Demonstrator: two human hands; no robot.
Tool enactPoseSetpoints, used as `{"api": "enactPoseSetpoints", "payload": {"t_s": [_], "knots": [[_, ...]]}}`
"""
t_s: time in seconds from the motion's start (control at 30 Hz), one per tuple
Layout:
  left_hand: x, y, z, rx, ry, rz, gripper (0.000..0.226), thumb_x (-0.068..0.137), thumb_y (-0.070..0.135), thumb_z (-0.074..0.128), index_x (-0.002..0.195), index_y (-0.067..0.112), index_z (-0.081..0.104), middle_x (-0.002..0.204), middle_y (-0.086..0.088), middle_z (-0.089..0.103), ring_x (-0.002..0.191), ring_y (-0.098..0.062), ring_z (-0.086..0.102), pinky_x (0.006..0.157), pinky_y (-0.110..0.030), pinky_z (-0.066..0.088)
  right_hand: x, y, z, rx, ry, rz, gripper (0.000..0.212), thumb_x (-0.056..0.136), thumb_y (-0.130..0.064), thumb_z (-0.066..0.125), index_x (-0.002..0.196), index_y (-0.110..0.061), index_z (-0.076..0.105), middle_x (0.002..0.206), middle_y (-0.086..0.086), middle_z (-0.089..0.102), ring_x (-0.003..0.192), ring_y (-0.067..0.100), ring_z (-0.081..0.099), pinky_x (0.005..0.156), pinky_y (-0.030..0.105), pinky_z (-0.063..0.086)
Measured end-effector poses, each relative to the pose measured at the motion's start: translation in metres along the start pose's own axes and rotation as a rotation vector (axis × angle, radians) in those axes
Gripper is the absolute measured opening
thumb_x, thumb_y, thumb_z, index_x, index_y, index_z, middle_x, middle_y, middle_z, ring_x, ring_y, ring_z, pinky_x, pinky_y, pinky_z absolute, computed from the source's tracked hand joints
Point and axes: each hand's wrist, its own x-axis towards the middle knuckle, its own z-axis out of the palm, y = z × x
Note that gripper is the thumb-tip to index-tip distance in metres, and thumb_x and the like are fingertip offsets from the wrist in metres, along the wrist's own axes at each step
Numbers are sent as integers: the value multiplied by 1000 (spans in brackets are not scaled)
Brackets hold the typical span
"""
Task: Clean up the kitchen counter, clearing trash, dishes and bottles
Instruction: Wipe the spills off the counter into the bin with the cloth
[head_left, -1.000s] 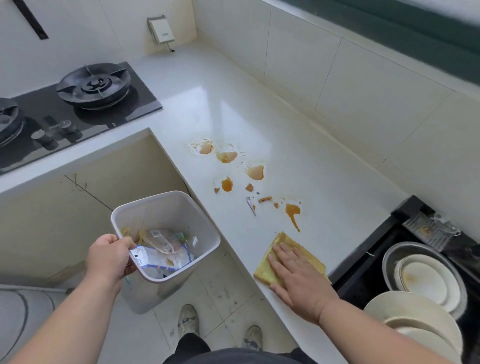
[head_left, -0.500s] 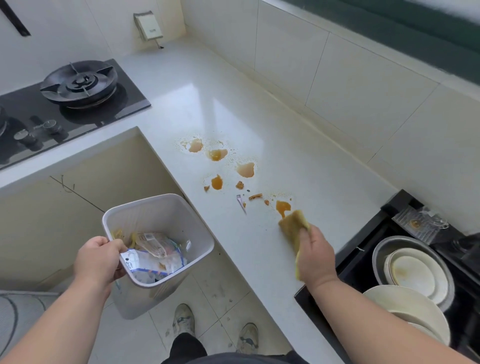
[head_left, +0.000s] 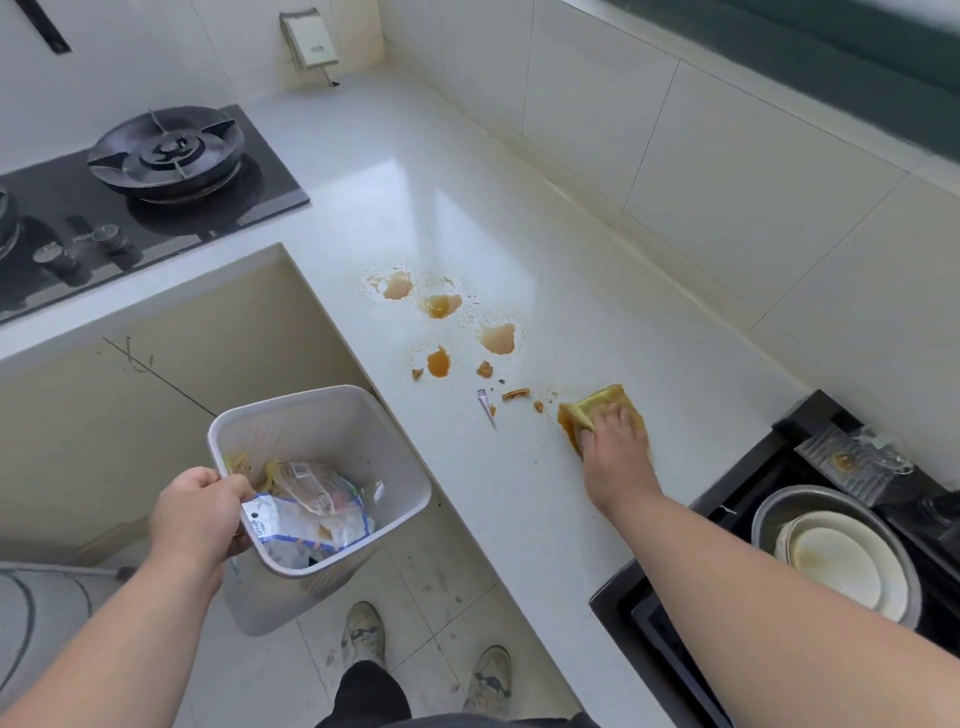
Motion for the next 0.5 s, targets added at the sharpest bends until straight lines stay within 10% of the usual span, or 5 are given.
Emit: {"api": "enactPoseSetpoints", "payload": {"t_s": [0.5], "knots": [[14,-5,18,-14,-68,2,24,79,-7,57,78,12,44,69,-13,48,56,-24,38,52,-33,45,47,-69,18,149,80,186,54,115,-32,20,165,-14,35,179,10,4,164,32,-4,131,51,-7]]}}
